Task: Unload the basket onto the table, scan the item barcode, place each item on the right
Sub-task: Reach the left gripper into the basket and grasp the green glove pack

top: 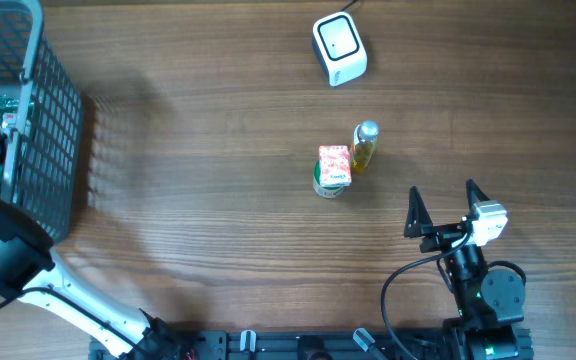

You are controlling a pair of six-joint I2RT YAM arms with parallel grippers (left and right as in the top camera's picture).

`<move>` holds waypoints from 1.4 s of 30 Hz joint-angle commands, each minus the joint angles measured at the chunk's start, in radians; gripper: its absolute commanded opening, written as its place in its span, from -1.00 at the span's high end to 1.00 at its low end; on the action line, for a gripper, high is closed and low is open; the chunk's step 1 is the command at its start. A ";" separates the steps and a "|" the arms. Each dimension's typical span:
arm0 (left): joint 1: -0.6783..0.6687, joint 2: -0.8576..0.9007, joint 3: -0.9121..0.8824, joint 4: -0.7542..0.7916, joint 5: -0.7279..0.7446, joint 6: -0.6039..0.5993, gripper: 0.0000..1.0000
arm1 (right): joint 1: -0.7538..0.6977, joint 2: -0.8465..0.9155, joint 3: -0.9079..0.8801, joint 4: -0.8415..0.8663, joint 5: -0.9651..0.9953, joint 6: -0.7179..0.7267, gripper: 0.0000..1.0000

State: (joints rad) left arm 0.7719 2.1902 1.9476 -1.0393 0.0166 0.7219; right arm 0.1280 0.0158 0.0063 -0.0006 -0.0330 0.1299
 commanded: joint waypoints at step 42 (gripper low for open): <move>0.032 0.097 -0.164 0.160 0.043 0.108 -0.40 | -0.004 -0.005 -0.001 0.004 0.005 0.003 -0.99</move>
State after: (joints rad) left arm 0.8013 2.2589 1.8236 -0.8738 0.0708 0.8146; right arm 0.1280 0.0158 0.0063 -0.0006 -0.0330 0.1299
